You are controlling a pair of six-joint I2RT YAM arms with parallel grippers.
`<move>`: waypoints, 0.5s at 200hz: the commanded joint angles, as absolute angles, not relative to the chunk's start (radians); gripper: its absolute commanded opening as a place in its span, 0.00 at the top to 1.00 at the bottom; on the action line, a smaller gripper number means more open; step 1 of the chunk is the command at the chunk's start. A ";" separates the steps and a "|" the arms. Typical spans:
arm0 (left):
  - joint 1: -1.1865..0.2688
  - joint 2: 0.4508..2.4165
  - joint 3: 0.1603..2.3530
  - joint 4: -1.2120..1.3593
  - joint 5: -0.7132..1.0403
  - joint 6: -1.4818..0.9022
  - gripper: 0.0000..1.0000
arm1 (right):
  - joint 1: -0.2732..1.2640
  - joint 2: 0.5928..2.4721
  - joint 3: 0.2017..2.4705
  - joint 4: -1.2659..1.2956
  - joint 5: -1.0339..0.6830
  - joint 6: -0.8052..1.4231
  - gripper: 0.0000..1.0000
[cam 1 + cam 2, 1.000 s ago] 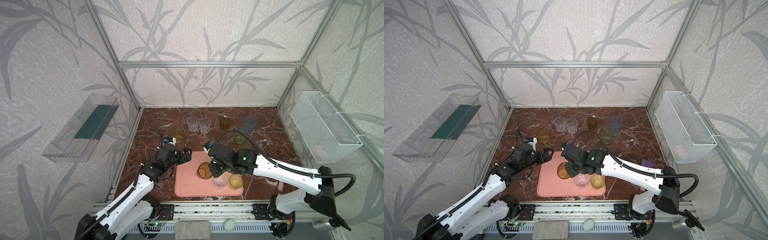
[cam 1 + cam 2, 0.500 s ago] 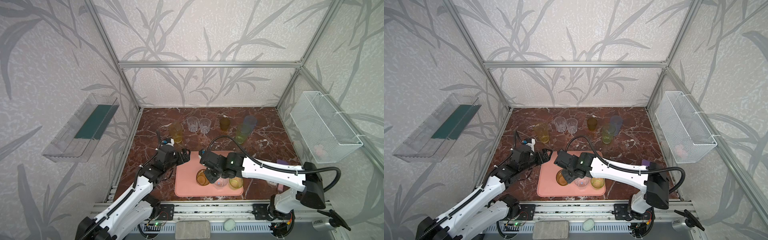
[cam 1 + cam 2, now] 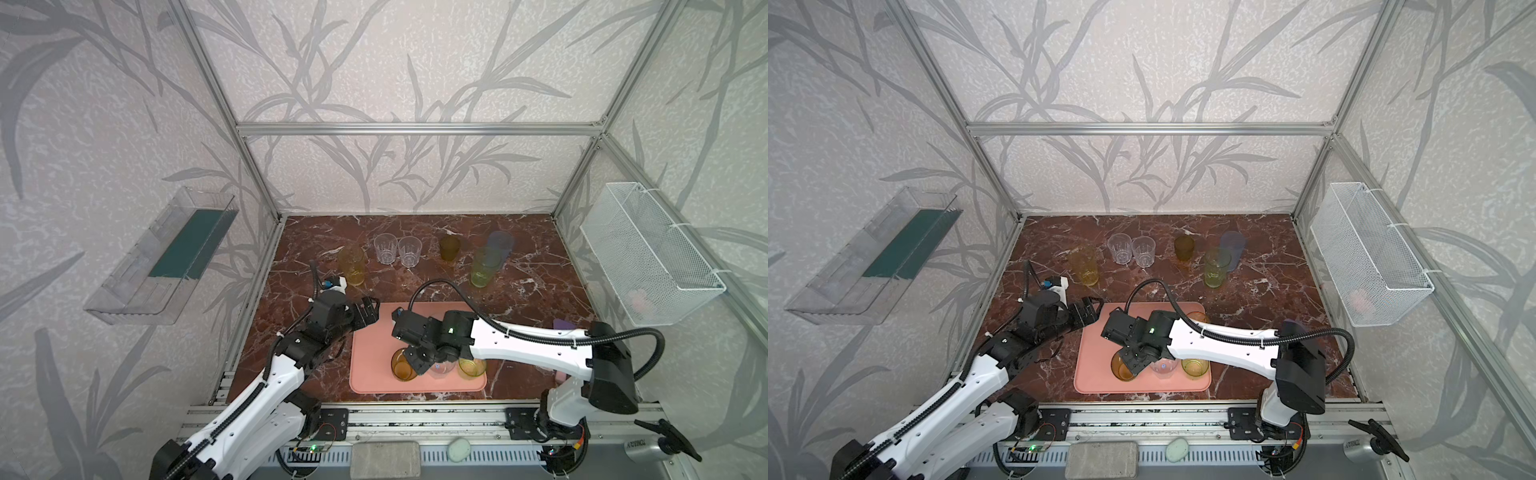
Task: Place the glasses into the tray
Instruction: 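Lower the gold dimpled tumbler onto the tray near the robot and release it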
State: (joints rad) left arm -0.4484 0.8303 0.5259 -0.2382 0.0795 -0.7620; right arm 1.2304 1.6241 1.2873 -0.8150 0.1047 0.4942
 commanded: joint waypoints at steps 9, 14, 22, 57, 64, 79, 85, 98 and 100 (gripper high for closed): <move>-0.440 0.835 0.511 -0.220 0.069 -0.767 0.01 | 1.242 1.647 1.305 -0.847 0.120 0.507 1.00; -0.439 0.836 0.509 -0.218 0.069 -0.767 0.01 | 1.242 1.651 1.304 -0.849 0.120 0.508 1.00; -0.438 0.836 0.508 -0.219 0.069 -0.767 0.01 | 1.242 1.655 1.308 -0.856 0.125 0.511 1.00; -0.435 0.838 0.503 -0.215 0.069 -0.767 0.01 | 1.241 1.660 1.302 -0.862 0.129 0.515 1.00; -0.435 0.840 0.502 -0.215 0.069 -0.767 0.01 | 1.242 1.659 1.301 -0.864 0.131 0.517 1.00; -0.434 0.841 0.502 -0.212 0.070 -0.767 0.01 | 1.242 1.662 1.298 -0.863 0.130 0.518 1.00; -0.433 0.842 0.500 -0.213 0.070 -0.768 0.01 | 1.242 1.663 1.298 -0.863 0.131 0.520 1.00; -0.432 0.845 0.500 -0.209 0.071 -0.767 0.01 | 1.242 1.666 1.299 -0.864 0.130 0.520 1.00; -0.432 0.846 0.500 -0.209 0.072 -0.767 0.01 | 1.242 1.667 1.299 -0.864 0.130 0.520 1.00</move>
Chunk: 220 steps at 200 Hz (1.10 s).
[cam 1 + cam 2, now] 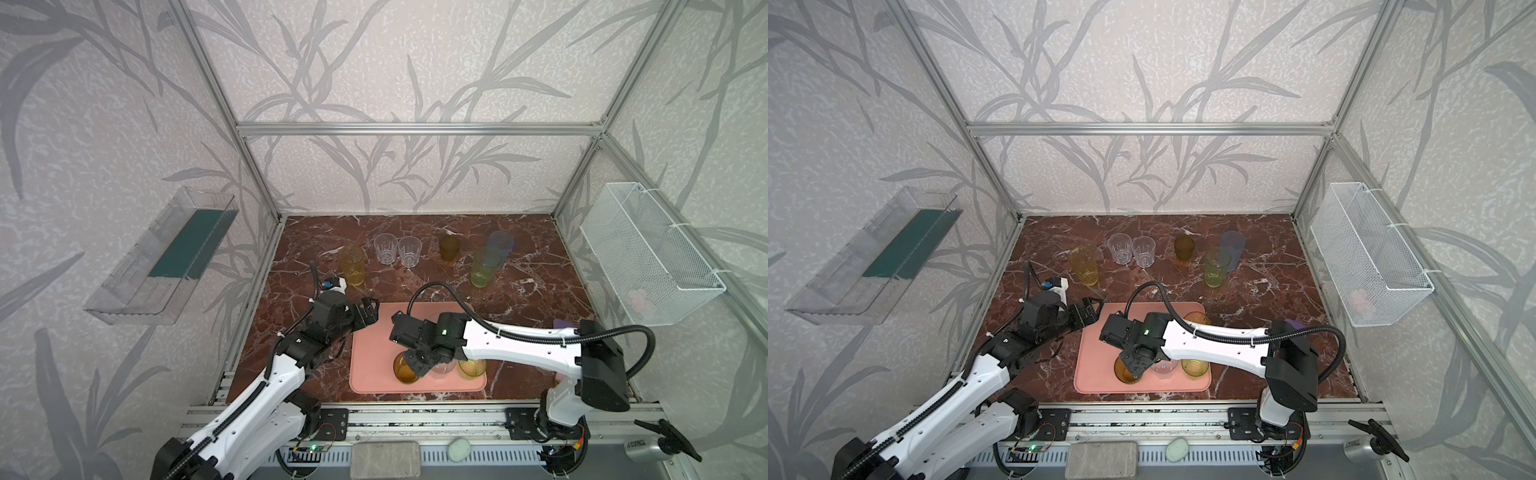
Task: Place the glasses into the tray
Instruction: 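Lower the gold dimpled tumbler onto the tray near the robot and release it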
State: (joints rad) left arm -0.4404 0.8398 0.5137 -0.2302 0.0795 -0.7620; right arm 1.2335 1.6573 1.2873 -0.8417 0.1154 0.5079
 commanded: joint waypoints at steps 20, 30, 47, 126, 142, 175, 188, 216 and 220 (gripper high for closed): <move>-0.430 0.853 0.501 -0.206 0.074 -0.769 0.01 | 1.243 1.672 1.305 -0.867 0.130 0.520 0.96; -0.430 0.854 0.500 -0.206 0.079 -0.770 0.01 | 1.242 1.672 1.308 -0.869 0.132 0.521 0.90; -0.428 0.854 0.499 -0.206 0.081 -0.771 0.01 | 1.242 1.670 1.309 -0.864 0.133 0.523 0.85; -0.425 0.853 0.495 -0.202 0.084 -0.772 0.01 | 1.243 1.652 1.337 -0.866 0.161 0.526 0.60; -0.424 0.851 0.494 -0.202 0.085 -0.772 0.01 | 1.242 1.646 1.349 -0.869 0.173 0.526 0.54; -0.423 0.856 0.500 -0.201 0.097 -0.776 0.01 | 1.242 1.628 1.381 -0.867 0.212 0.516 0.42; -0.420 0.857 0.499 -0.197 0.105 -0.781 0.01 | 1.242 1.620 1.392 -0.863 0.242 0.514 0.36; -0.420 0.836 0.485 -0.170 0.105 -0.788 0.01 | 1.231 1.600 1.413 -0.829 0.283 0.485 0.24; -0.419 0.831 0.483 -0.168 0.104 -0.787 0.01 | 1.227 1.599 1.419 -0.827 0.288 0.477 0.23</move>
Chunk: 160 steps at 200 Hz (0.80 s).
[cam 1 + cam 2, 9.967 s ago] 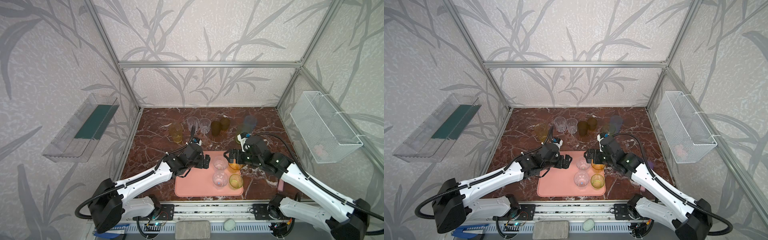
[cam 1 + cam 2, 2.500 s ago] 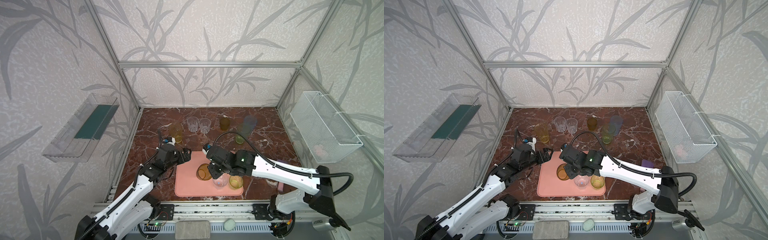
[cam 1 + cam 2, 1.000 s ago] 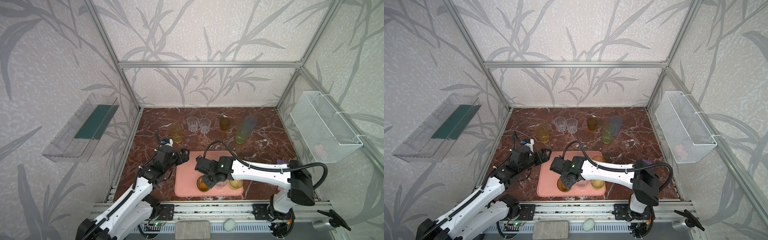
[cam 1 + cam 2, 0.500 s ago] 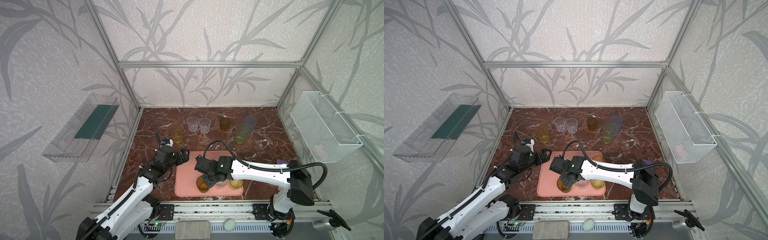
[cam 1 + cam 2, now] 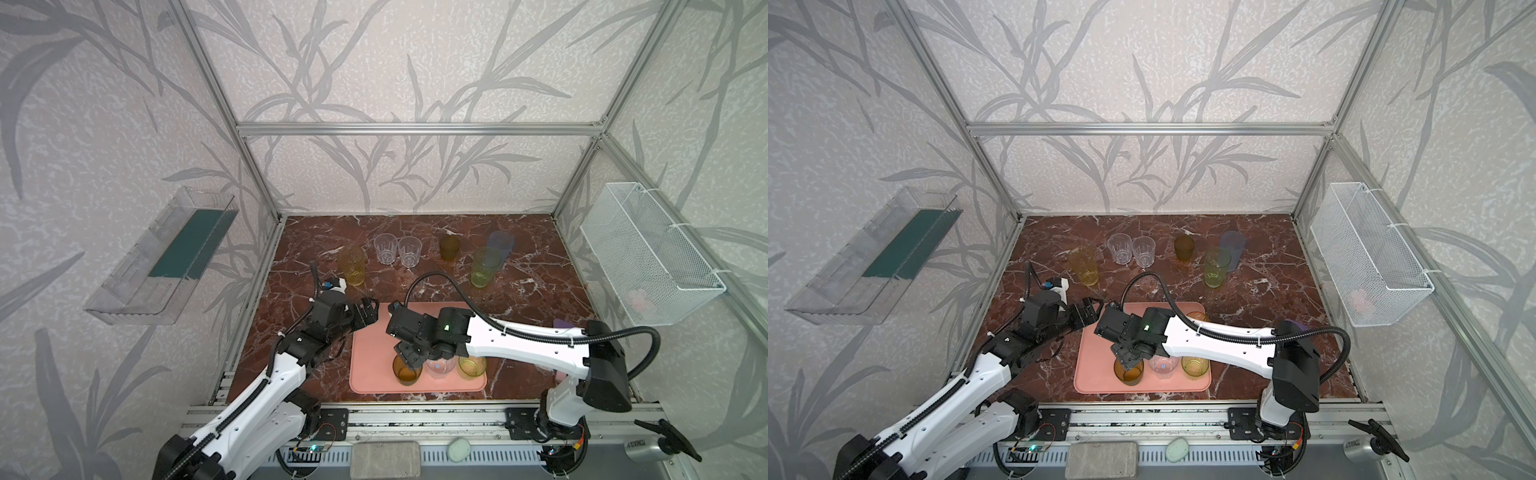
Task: Place the glasses into the tray
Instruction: 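Raise the open right gripper and move it back toward the remaining tumblers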
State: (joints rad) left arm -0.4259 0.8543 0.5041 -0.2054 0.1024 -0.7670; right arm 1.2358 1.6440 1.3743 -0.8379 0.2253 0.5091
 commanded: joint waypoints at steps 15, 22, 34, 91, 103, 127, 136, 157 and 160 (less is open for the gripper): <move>-0.417 0.813 0.479 -0.167 0.098 -0.783 0.01 | 1.201 1.602 1.450 -0.832 0.298 0.455 0.22; -0.416 0.806 0.479 -0.169 0.097 -0.780 0.01 | 1.181 1.604 1.465 -0.836 0.292 0.445 0.21; -0.415 0.798 0.477 -0.168 0.093 -0.775 0.01 | 1.144 1.607 1.491 -0.835 0.281 0.428 0.21; -0.411 0.779 0.482 -0.145 0.122 -0.772 0.01 | 0.910 1.638 1.582 -0.808 0.216 0.328 0.16; -0.410 0.772 0.485 -0.140 0.125 -0.778 0.01 | 0.867 1.645 1.591 -0.793 0.199 0.306 0.09; -0.410 0.769 0.495 -0.132 0.126 -0.783 0.01 | 0.781 1.675 1.621 -0.775 0.152 0.275 0.01; -0.410 0.776 0.499 -0.125 0.128 -0.785 0.01 | 0.750 1.685 1.637 -0.772 0.148 0.270 0.01; -0.409 0.798 0.505 -0.098 0.139 -0.784 0.01 | 0.687 1.701 1.656 -0.753 0.126 0.266 0.01; -0.409 0.803 0.505 -0.091 0.142 -0.785 0.01 | 0.680 1.701 1.657 -0.748 0.122 0.264 0.01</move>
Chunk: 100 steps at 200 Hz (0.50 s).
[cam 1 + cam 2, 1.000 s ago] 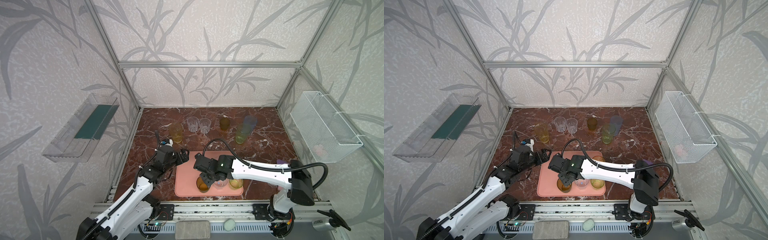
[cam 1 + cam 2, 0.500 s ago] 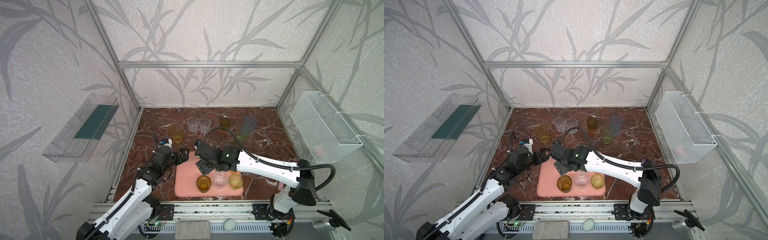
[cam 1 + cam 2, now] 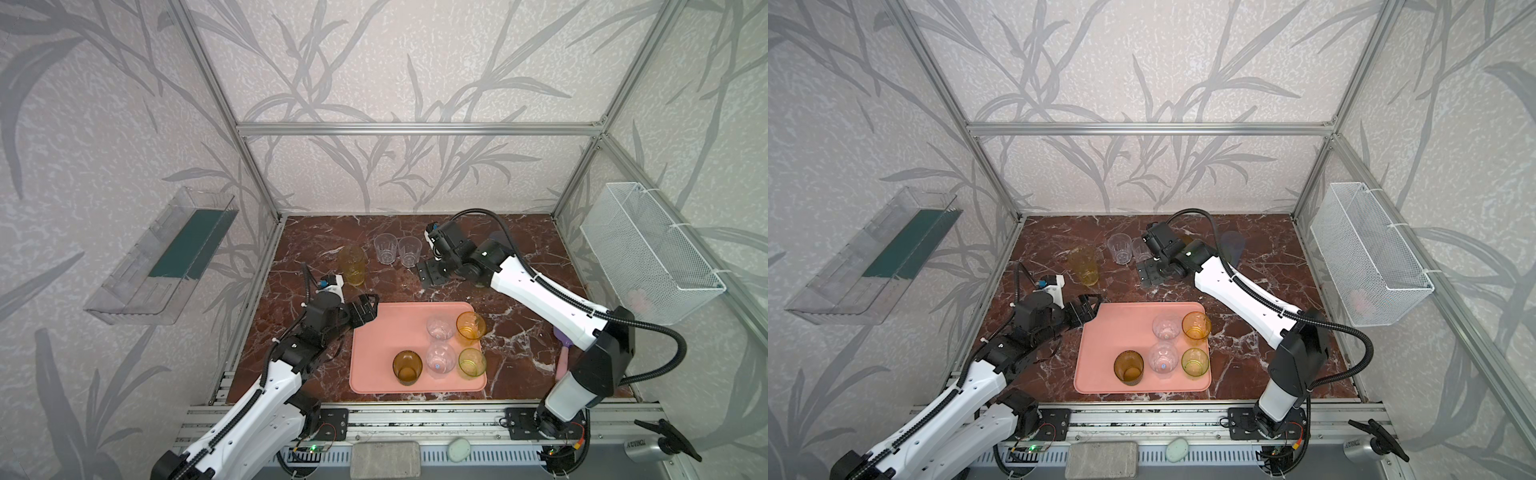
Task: Place the glasses into the tray
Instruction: 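Raise the open right gripper and move it back toward the remaining tumblers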
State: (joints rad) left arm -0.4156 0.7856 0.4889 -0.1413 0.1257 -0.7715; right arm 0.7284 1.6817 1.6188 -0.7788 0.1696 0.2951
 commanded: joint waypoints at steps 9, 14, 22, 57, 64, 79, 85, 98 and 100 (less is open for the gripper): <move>-0.409 0.813 0.505 -0.074 0.148 -0.788 0.01 | 0.657 1.701 1.668 -0.737 0.106 0.258 0.01; -0.409 0.821 0.505 -0.063 0.153 -0.790 0.01 | 0.646 1.726 1.677 -0.733 0.099 0.252 0.01; -0.409 0.833 0.504 -0.046 0.156 -0.793 0.01 | 0.630 1.743 1.692 -0.732 0.098 0.243 0.01; -0.409 0.901 0.520 -0.002 0.181 -0.792 0.01 | 0.579 1.819 1.768 -0.732 0.100 0.218 0.01; -0.409 0.913 0.525 0.000 0.187 -0.792 0.01 | 0.570 1.836 1.782 -0.731 0.100 0.215 0.01; -0.409 0.935 0.530 0.017 0.213 -0.795 0.01 | 0.554 1.870 1.814 -0.731 0.101 0.206 0.01; -0.409 0.941 0.529 0.025 0.222 -0.799 0.01 | 0.548 1.881 1.824 -0.730 0.103 0.206 0.01; -0.409 0.946 0.532 0.030 0.230 -0.807 0.01 | 0.533 1.903 1.835 -0.720 0.103 0.213 0.01; -0.409 0.947 0.532 0.030 0.231 -0.808 0.01 | 0.531 1.905 1.837 -0.717 0.102 0.213 0.01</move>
State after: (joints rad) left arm -0.4152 0.9394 0.4911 -0.0170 0.1947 -0.7876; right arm 0.5522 1.8736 1.7958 -0.7334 0.1104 0.2283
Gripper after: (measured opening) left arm 0.993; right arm 0.994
